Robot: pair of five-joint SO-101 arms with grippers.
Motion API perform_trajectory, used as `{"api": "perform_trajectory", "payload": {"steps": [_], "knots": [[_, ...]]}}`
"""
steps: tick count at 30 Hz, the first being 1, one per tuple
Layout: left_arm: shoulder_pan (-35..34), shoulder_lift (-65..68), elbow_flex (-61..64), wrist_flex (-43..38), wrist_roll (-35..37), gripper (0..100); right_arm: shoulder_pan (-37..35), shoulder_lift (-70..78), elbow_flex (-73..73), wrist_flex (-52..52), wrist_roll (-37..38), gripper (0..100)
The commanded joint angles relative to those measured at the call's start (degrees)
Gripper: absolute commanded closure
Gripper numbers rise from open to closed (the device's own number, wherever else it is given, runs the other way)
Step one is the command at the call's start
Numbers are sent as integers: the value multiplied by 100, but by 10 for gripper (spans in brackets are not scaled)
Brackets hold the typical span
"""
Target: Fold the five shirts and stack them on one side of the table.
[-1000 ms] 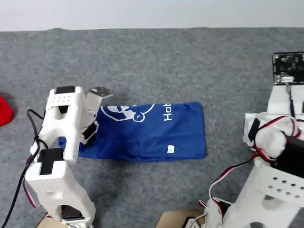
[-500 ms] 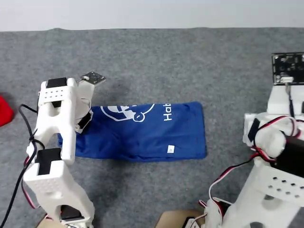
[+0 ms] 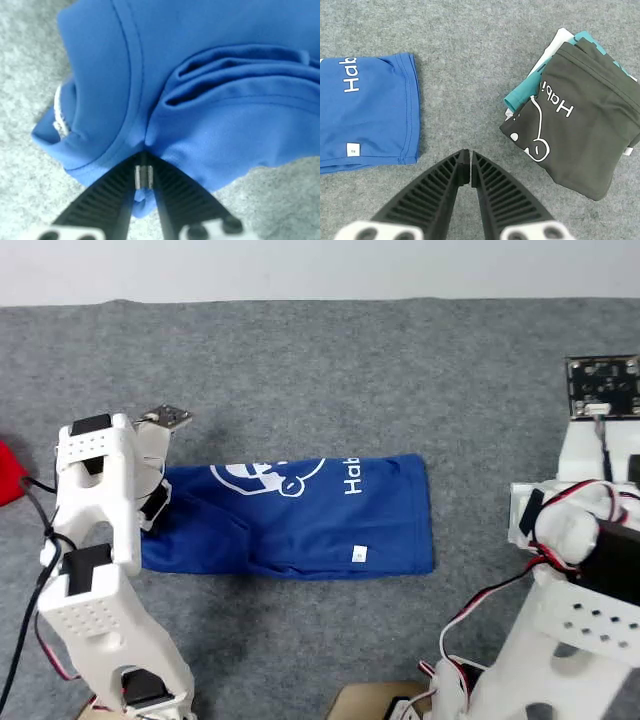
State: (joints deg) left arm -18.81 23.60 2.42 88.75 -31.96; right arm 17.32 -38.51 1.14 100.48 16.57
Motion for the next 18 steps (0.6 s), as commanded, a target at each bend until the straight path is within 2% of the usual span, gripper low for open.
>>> {"api": "perform_trajectory", "payload": {"steps": [1, 9, 18], "knots": [[123, -519, -523, 378, -53, 996, 40, -84, -18, 189, -70, 981], [1081, -1371, -681, 642, 0, 996, 40, -84, -9, 189, -53, 981], [1354, -246, -611, -53, 220, 996, 40, -75, 176, 189, -44, 981]]}}
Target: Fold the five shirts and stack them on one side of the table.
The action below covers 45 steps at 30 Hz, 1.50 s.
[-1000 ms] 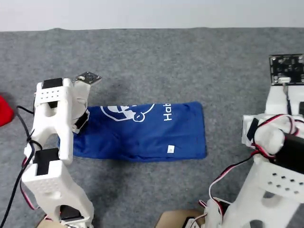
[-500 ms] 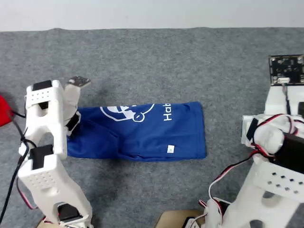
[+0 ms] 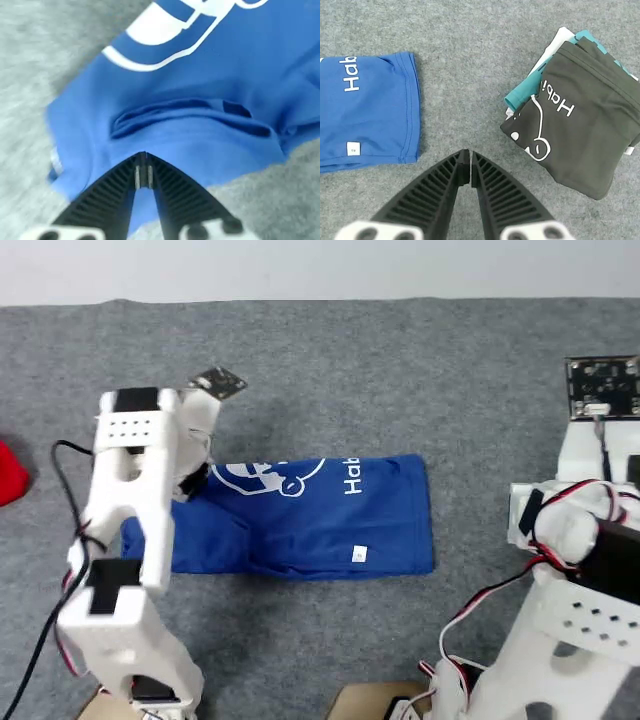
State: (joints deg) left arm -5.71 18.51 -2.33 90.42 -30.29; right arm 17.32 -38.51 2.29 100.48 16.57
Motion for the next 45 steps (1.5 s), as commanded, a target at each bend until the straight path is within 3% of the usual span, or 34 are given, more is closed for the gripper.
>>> {"api": "perform_trajectory", "payload": {"steps": [1, 6, 16, 22, 26, 30, 38, 45], "knots": [[35, 448, -136, -264, 53, 996, 40, -84, 132, 189, -35, 981], [18, 1125, -171, -273, 35, 996, 40, -110, 237, 189, -35, 981], [220, -563, -286, 0, 44, 996, 40, -84, 237, 189, -35, 981], [62, -334, -286, -211, 53, 996, 40, -75, 237, 189, -35, 981], [-369, -255, -470, -97, 53, 996, 31, -75, 237, 198, -35, 980], [-826, -255, -1077, 510, 62, 996, -13, -75, 246, 207, -62, 976], [-1978, -1134, -1552, 870, 484, 996, -1147, -66, 976, 180, -97, 976], [-3121, -2620, -980, 985, 870, 996, -1877, -66, 1644, -611, -826, 946]]}}
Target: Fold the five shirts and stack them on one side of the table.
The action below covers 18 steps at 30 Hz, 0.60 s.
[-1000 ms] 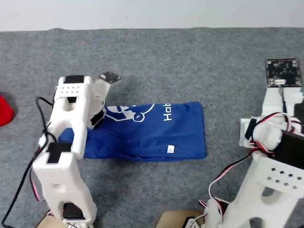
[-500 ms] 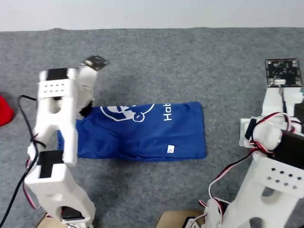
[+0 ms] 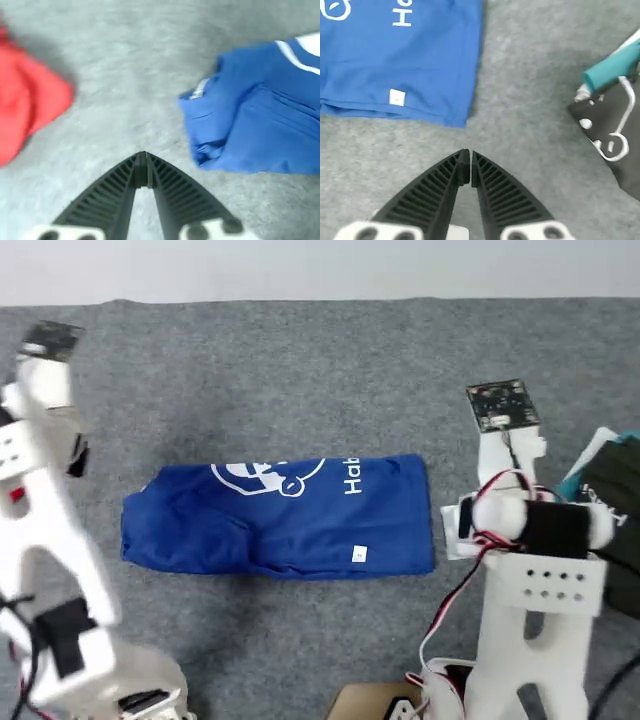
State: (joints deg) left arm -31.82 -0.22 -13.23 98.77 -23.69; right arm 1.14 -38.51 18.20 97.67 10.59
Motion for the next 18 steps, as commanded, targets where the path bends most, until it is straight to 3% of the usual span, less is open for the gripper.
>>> {"api": "perform_trajectory", "payload": {"steps": [1, 8, 14, 18], "knots": [[-721, -932, 224, 149, 273, 996, -356, -66, 123, -435, -290, 931], [-1996, -2057, 1349, 149, 299, 996, -857, -66, 624, -875, -1319, 884], [-2822, -3112, 1842, 149, 299, 996, -1367, -84, 1521, -1807, -1310, 884], [-2980, -3807, 2185, 141, 273, 996, -1420, -66, 1916, -2501, -1363, 884]]}}
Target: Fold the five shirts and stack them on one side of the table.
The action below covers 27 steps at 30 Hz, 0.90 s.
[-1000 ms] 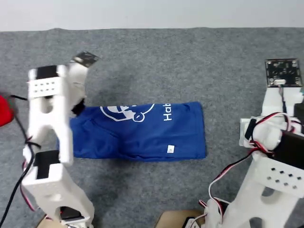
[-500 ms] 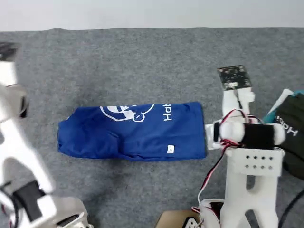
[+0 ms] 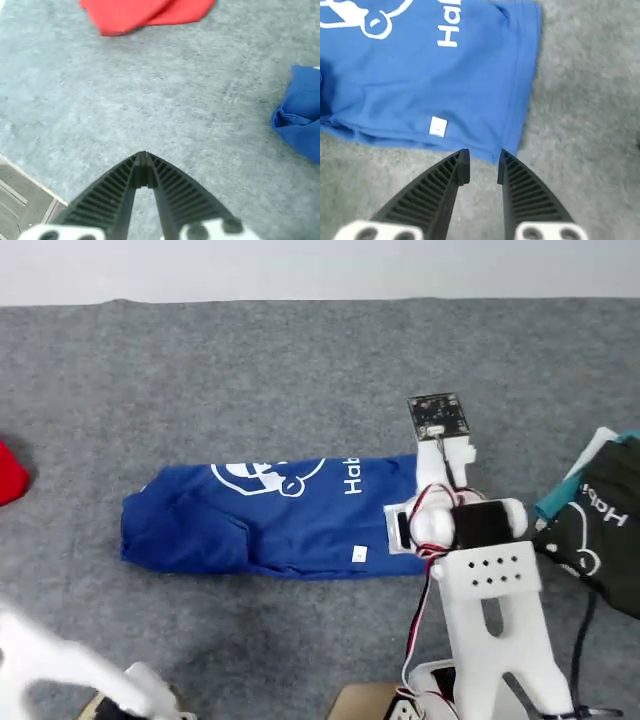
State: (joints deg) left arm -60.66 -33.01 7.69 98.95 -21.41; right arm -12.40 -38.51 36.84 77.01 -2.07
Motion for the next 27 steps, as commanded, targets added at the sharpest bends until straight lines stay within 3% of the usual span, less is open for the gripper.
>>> {"api": "perform_trajectory", "payload": {"steps": [1, 13, 20, 27], "knots": [[-105, -686, 189, 123, 35, 996, -84, -57, 97, -558, -176, 883], [-88, -1319, 1640, 97, 35, 995, -101, 2202, -624, -646, -897, 872], [-97, -1319, 1780, 26, 26, 994, -92, 3055, -1521, -646, -897, 685], [-70, -1310, 1789, 18, 26, 993, -40, 3776, -2031, -646, -897, 669]]}}
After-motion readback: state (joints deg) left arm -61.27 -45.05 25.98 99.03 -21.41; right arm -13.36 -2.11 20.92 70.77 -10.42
